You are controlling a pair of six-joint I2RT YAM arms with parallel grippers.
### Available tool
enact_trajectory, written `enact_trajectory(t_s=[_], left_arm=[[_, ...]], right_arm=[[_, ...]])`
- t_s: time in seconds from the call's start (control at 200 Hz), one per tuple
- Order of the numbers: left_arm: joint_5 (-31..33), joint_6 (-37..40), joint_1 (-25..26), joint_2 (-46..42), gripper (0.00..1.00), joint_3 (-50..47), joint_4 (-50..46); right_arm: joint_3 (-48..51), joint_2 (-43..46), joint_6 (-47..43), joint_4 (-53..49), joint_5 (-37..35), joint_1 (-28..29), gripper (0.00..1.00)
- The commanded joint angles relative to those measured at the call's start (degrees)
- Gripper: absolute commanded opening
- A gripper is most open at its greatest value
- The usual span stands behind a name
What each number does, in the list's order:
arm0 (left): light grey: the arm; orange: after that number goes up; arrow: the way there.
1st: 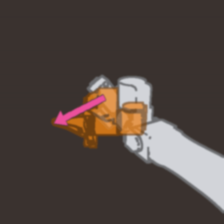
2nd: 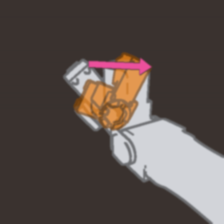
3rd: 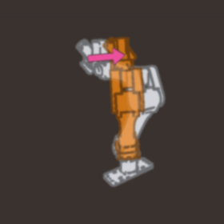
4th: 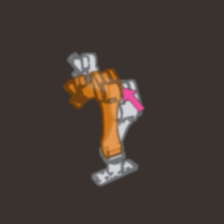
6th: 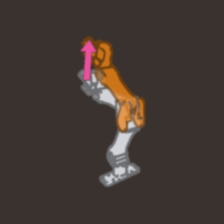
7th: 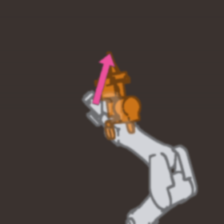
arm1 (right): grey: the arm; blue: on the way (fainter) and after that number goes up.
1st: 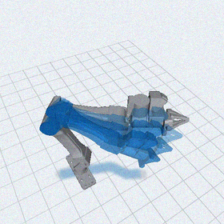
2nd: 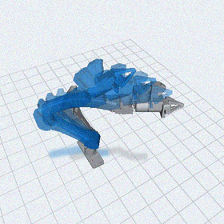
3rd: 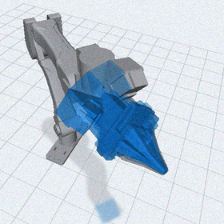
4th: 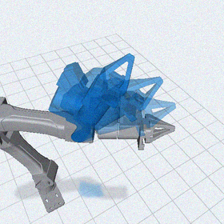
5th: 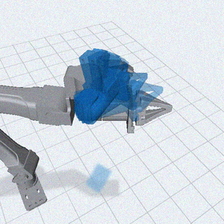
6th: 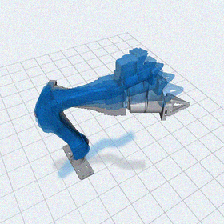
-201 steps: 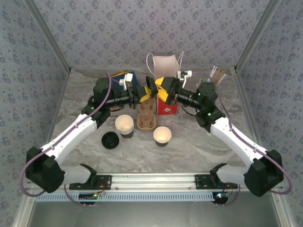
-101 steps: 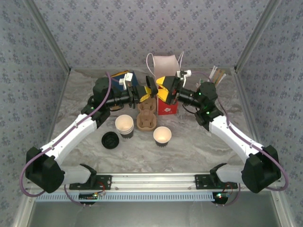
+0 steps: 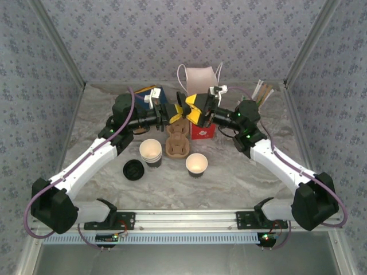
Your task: Pack the takeout coffee
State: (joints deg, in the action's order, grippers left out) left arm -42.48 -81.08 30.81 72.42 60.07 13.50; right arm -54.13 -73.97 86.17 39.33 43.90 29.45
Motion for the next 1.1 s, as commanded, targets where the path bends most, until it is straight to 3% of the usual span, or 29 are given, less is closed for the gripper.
enact_trajectory(t_s=[0.0,0.74,1.094], left_arm=[[-1.0,0.8,0.2,-1.1,0.0,1.5,2.2],[-1.0,0.8,0.3,-1.6,0.0,0.4,1.9],[-1.0,1.1,0.1,-1.8,0.0,0.1,1.6]], right_arm=[[-1.3,-0.3,0.3,2.3,1.4,1.0,0.88],[-3.8,0.3,-1.8,0.3,1.8,1.9,0.89],[-2.5,3.1,-4.5,-4.3,0.7,-0.4,0.9]])
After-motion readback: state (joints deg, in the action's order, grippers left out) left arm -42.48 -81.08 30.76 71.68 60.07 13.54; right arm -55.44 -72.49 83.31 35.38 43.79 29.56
